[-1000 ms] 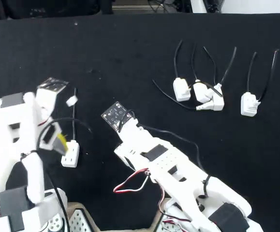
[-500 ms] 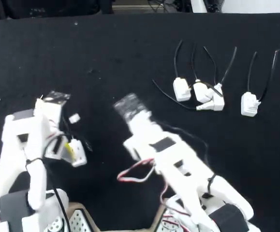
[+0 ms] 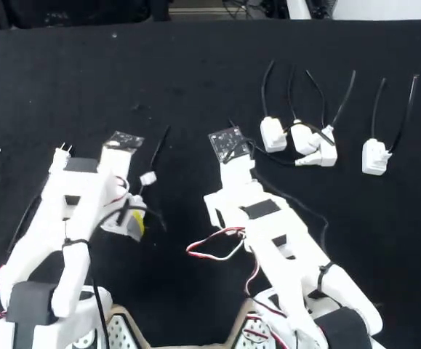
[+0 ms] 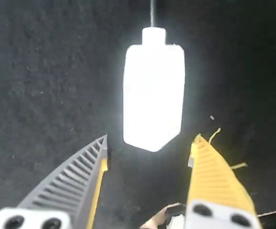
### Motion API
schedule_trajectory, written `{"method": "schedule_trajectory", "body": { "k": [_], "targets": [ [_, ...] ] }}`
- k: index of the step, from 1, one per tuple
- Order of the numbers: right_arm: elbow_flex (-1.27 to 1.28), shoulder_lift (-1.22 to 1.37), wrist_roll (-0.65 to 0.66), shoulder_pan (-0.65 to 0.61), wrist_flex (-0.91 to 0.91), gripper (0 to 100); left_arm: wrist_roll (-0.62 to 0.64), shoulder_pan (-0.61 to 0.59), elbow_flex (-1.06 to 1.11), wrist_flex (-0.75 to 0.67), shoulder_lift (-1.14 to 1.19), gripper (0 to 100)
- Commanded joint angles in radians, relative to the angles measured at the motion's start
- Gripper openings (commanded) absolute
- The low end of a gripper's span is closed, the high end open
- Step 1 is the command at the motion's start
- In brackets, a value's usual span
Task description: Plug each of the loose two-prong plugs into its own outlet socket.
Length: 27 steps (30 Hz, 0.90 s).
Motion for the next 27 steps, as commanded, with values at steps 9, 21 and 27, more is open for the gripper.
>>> {"method": "schedule_trajectory", "body": {
  "k": [9, 21, 27],
  "targets": [
    [-0.056, -0.035, -0.008, 0.014, -0.002, 13.9, -0.160, -0.360, -0.211, -0.012, -0.008, 27],
    [-0.054, -0.038, -0.008, 0.014, -0.002, 14.0, -0.048, -0.228, 0.001, -0.238, 0.104, 27],
    [-0.054, -0.038, -0.008, 0.014, -0.002, 14.0, 0.029, -0.097, -0.105, -0.014, 0.046, 27]
  ]
}}
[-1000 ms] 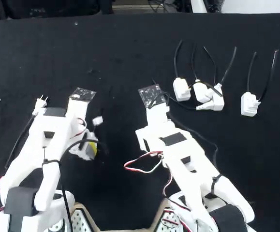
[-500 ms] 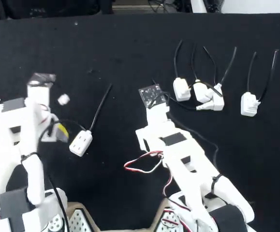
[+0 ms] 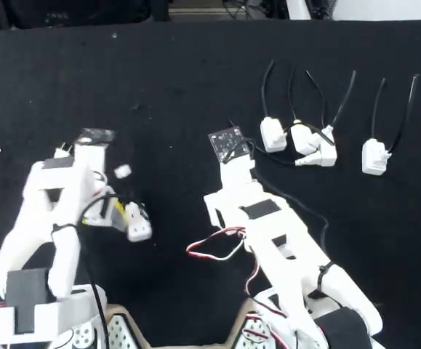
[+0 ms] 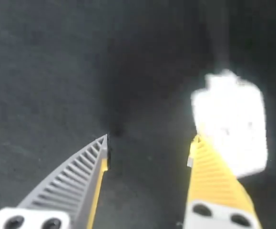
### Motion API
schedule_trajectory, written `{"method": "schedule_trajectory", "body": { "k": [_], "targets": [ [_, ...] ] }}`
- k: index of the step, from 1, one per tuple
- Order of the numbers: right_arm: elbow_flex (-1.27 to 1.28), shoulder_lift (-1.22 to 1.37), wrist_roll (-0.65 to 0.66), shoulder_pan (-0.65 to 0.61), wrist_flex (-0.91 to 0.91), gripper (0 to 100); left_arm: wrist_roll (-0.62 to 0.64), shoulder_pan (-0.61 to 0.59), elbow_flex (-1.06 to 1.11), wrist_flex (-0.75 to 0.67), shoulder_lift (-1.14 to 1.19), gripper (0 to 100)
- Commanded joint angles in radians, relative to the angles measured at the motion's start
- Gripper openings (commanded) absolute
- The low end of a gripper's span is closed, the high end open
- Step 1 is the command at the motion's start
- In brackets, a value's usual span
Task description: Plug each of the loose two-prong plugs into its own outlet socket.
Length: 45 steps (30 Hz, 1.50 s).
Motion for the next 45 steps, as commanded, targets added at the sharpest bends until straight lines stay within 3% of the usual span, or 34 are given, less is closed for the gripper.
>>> {"method": "schedule_trajectory", "body": {
  "k": [1, 6, 16, 23, 27, 31, 34, 38, 40, 45],
  "targets": [
    [-0.054, -0.038, -0.008, 0.012, -0.002, 14.0, 0.069, 0.079, -0.114, 0.112, -0.057, 27],
    [-0.054, -0.038, -0.008, 0.012, -0.002, 14.0, 0.133, 0.131, -0.140, 0.117, -0.046, 27],
    [-0.054, -0.038, -0.011, 0.012, -0.002, 14.0, 0.002, 0.044, -0.160, 0.210, 0.000, 27],
    [-0.059, -0.038, -0.014, 0.012, 0.000, 14.0, 0.170, 0.262, -0.156, 0.095, 0.078, 27],
    [-0.056, -0.038, -0.011, 0.014, 0.000, 14.0, 0.290, 0.317, -0.202, 0.005, 0.098, 27],
    [-0.056, -0.038, -0.009, 0.015, 0.000, 14.0, 0.356, 0.321, -0.240, 0.034, 0.095, 27],
    [-0.056, -0.038, -0.009, 0.014, -0.002, 14.0, 0.348, 0.295, -0.325, 0.201, 0.084, 27],
    [-0.054, -0.038, -0.009, 0.014, -0.002, 14.0, 0.209, 0.134, -0.536, 0.468, 0.057, 27],
    [-0.054, -0.038, -0.009, 0.014, -0.002, 14.0, 0.074, 0.013, -0.661, 0.545, 0.057, 27],
    [-0.053, -0.038, -0.009, 0.014, -0.002, 14.0, -0.278, -0.246, -0.829, 0.448, 0.127, 27]
  ]
}}
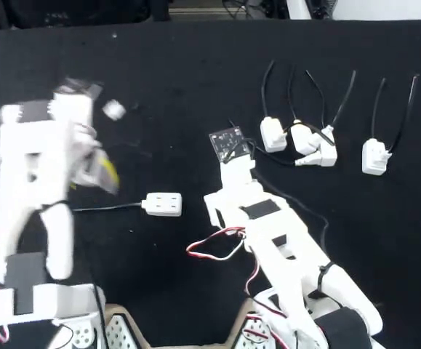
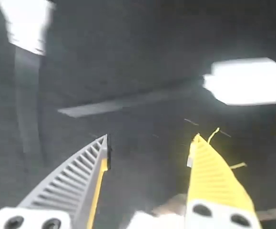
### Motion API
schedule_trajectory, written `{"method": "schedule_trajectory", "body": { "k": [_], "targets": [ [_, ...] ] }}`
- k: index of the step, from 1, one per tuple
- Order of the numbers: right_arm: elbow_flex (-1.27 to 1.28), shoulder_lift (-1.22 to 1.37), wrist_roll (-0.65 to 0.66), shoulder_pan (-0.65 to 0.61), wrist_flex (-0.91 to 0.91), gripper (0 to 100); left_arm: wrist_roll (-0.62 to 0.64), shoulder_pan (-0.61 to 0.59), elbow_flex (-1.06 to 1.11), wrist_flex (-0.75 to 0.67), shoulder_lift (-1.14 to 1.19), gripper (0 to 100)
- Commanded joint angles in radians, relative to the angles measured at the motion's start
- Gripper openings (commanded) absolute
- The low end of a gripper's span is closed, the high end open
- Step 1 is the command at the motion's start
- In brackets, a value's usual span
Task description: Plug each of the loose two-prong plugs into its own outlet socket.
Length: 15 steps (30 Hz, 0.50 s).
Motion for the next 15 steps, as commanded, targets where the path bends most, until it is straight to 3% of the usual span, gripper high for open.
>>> {"method": "schedule_trajectory", "body": {
  "k": [1, 8, 15],
  "targets": [
    [-0.053, -0.038, -0.003, 0.015, -0.002, 14.0, -0.298, -0.209, -0.168, -0.081, 0.046, 27],
    [-0.053, -0.033, -0.002, 0.015, -0.002, 14.0, -0.511, -0.278, -0.225, -0.265, 0.245, 27],
    [-0.051, -0.031, -0.002, 0.015, -0.015, 13.9, -0.529, -0.262, -0.337, -0.377, 0.434, 27]
  ]
}}
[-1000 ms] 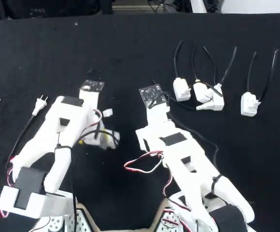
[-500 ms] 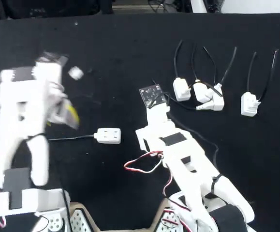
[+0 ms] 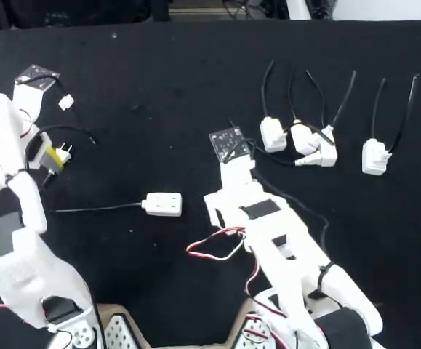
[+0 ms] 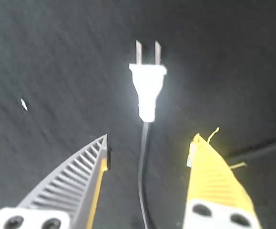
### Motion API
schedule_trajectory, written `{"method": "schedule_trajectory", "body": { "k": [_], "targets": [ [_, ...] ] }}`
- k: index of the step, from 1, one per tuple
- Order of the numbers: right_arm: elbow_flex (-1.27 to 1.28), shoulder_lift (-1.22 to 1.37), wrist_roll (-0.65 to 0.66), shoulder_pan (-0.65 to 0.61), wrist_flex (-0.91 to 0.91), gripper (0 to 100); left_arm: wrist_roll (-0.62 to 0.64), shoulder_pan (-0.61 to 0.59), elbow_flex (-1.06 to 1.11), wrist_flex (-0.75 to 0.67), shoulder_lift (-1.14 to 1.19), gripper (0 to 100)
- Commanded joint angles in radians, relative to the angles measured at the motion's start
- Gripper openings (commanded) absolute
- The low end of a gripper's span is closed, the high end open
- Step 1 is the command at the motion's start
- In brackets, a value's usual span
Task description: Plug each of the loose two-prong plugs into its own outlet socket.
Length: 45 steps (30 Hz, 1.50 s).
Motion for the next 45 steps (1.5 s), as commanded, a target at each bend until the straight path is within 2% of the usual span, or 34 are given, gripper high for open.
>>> {"method": "schedule_trajectory", "body": {
  "k": [1, 11, 23, 25, 28, 30, 33, 43, 45],
  "targets": [
    [-0.051, -0.031, -0.002, 0.015, -0.017, 13.9, -0.014, 0.007, -0.130, -0.063, 0.092, 27],
    [-0.050, -0.030, -0.002, 0.014, -0.015, 13.9, -0.009, 0.048, -0.420, -0.055, 0.384, 27],
    [-0.050, -0.030, -0.003, 0.014, -0.015, 13.9, 0.002, 0.068, -0.544, -0.055, 0.557, 27],
    [-0.050, -0.031, -0.003, 0.014, -0.015, 13.9, 0.049, 0.067, -0.552, -0.055, 0.566, 22],
    [-0.050, -0.031, -0.003, 0.014, -0.015, 13.9, 0.095, 0.067, -0.550, -0.055, 0.565, 2],
    [-0.050, -0.031, -0.003, 0.014, -0.015, 13.9, 0.114, 0.064, -0.552, -0.046, 0.563, 7],
    [-0.050, -0.031, -0.003, 0.014, -0.015, 13.9, 0.118, 0.068, -0.602, 0.035, 0.562, 2],
    [-0.050, -0.035, -0.003, 0.014, -0.014, 13.9, 0.121, 0.074, -1.012, 0.439, 0.571, 3],
    [-0.050, -0.038, -0.006, 0.014, -0.012, 13.9, 0.160, 0.081, -1.038, 0.451, 0.565, 3]
  ]
}}
